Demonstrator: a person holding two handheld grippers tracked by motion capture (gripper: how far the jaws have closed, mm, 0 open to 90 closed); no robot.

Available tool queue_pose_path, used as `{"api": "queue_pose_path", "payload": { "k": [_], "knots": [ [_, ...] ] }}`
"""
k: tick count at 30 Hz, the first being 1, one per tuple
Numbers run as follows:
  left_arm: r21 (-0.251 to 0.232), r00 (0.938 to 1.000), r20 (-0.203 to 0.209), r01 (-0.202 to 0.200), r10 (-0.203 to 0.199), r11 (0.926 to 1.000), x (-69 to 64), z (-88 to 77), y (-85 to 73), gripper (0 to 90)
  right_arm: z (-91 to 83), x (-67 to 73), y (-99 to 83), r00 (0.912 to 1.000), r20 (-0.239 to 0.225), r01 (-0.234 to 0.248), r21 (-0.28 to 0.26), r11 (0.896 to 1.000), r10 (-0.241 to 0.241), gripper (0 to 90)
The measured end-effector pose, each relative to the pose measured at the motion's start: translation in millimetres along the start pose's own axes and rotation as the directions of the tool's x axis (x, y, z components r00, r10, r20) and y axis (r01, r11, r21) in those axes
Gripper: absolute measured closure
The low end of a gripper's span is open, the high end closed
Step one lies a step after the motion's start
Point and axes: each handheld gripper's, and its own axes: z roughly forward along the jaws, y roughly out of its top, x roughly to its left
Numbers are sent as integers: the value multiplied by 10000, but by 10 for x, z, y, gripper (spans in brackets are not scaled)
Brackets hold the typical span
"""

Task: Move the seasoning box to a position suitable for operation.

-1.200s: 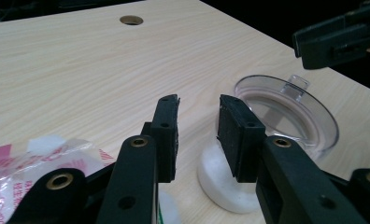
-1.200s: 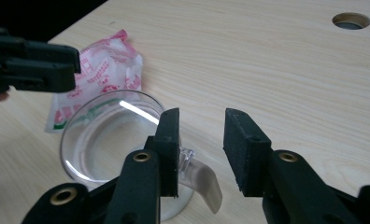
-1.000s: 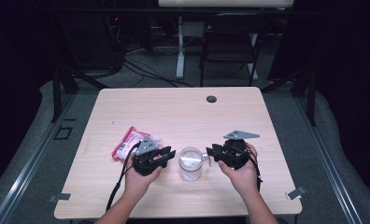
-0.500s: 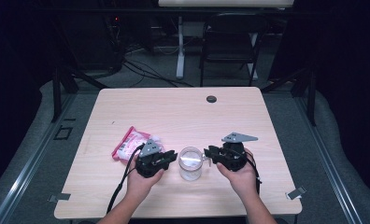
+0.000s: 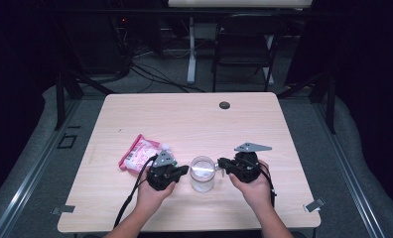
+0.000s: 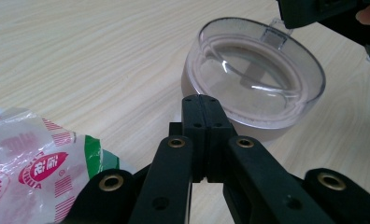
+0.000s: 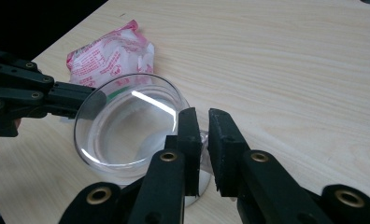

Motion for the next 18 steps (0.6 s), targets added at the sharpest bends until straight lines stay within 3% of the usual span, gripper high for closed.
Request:
{"api": "queue_pose_path", "payload": {
  "k": [9, 11, 18],
  "knots": [
    [435, 9999, -31, -143, 145, 9989, -10, 67, -62, 900, 2, -21, 4, 9998, -131, -159, -1, 9999, 159, 838],
    [487, 9992, 66, -401, 398, 9980, -2, 62, -67, 900, -1, -31, 6, 9997, -184, -181, 48, 9998, 181, 840],
    [274, 9984, 329, -465, 456, 9985, -21, 4, -45, 900, 2, -34, 10, 9997, -144, -179, 56, 9998, 180, 842]
  ]
}}
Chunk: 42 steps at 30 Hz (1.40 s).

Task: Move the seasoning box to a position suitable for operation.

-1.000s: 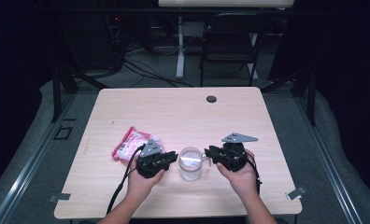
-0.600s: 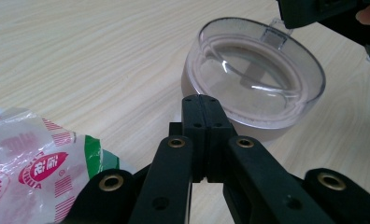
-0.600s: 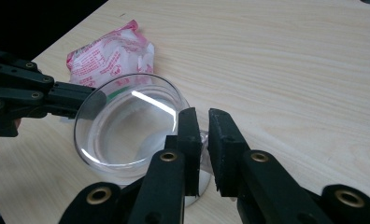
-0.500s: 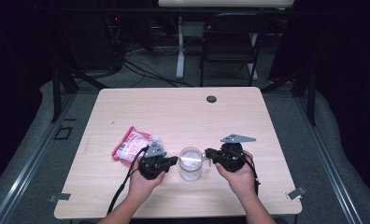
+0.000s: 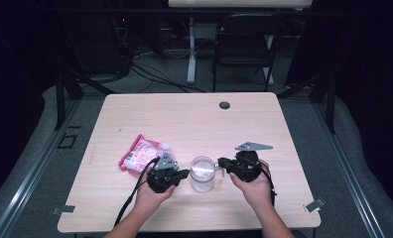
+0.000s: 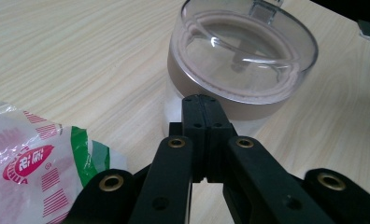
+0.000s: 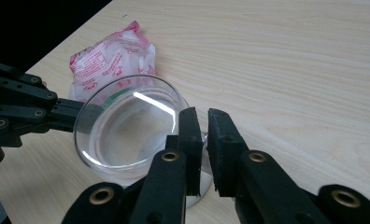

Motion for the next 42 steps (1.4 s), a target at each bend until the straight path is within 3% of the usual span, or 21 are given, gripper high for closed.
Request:
{"api": "queue_pose_path", "payload": {
  "k": [14, 18, 22, 30, 35, 42],
  "knots": [
    [-418, 9992, 308, 267, -254, 9988, 6, -83, 47, 900, -6, -6, -5, 10000, 57, 17, 0, 10000, -17, 854],
    [-485, 9997, 213, 103, -93, 9988, -5, -95, 63, 900, 1, 0, -13, 10000, 70, -26, -116, 9999, 26, 855],
    [-660, 9990, 364, 279, -255, 9974, 1, -111, 75, 900, -2, -2, -23, 10000, 85, -46, -157, 9999, 47, 855],
    [-586, 9991, 377, -166, 189, 9981, -86, -79, 101, 900, -1, -3, -40, 10000, 82, 7, -277, 9996, -4, 853],
    [-541, 9988, 420, -232, 254, 9983, -105, -67, 107, 898, -4, 12, -45, 9999, 142, 22, -278, 9996, -18, 845],
    [-615, 9986, 502, -155, 186, 9980, -101, -52, 151, 882, -30, 45, -61, 9995, 32, 307, -158, 9994, -306, 759]
  ]
}}
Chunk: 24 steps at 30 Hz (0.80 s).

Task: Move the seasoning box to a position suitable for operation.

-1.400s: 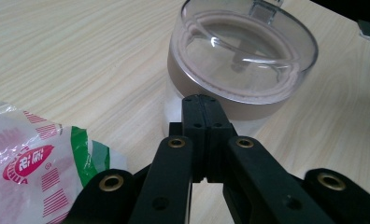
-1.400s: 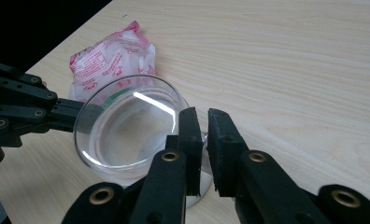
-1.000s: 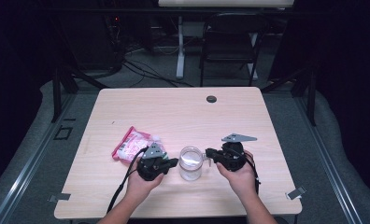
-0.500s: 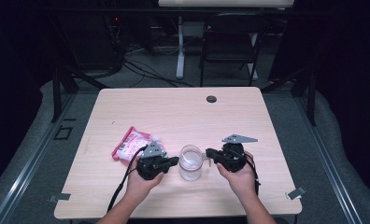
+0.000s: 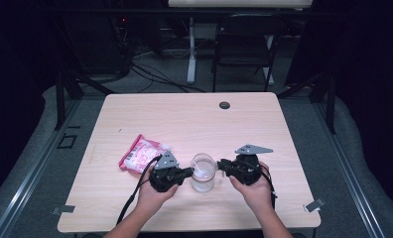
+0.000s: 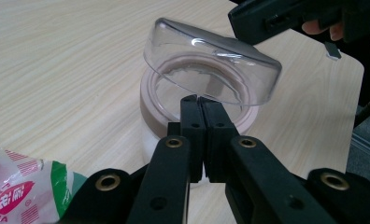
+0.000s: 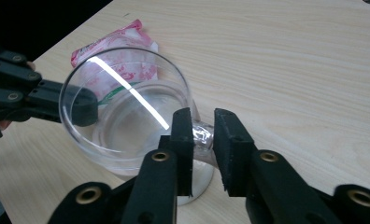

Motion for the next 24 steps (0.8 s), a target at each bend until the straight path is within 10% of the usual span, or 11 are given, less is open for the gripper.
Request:
{"api": "queue_pose_path", "payload": {
  "k": [24],
  "knots": [
    [-631, 9995, -9, -315, 315, 9975, -36, 64, 225, 628, -194, 276, -119, 9842, -319, 1735, -250, 9845, -1743, 468]
  ]
}}
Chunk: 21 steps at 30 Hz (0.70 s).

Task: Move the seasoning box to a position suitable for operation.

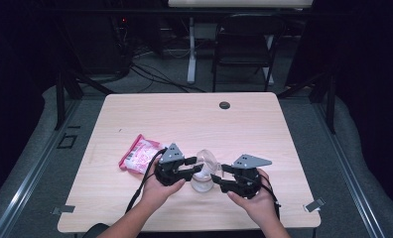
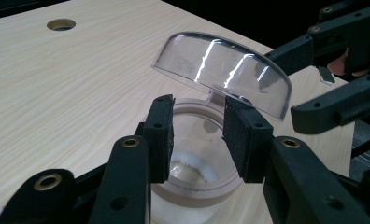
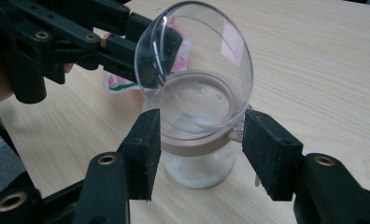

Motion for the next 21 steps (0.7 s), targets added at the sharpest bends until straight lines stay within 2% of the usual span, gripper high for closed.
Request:
{"api": "queue_pose_path", "payload": {
  "k": [3, 8, 15, 18, 21],
  "knots": [
    [-6, 10000, -14, 25, -25, 10000, -10, 4, 2, 622, 17, 30, -3, 9998, 68, 204, -2, 9998, -204, 466],
    [41, 10000, -48, 35, -34, 10000, -15, -7, -1, 620, 89, 103, -5, 9959, 345, 836, 178, 9963, -842, 459],
    [114, 10000, -86, 32, -31, 9999, -10, -7, -31, 620, 114, 111, -6, 9952, 371, 899, 219, 9957, -907, 452],
    [122, 9999, -147, 85, -83, 9999, -11, -17, -51, 620, 118, 112, 20, 9954, 277, 920, 16, 9958, -920, 446],
    [177, 9998, -181, 85, -82, 9998, -2, -24, -51, 620, 143, 110, 9, 9941, 396, 1007, 56, 9949, -1008, 443]
  ]
}}
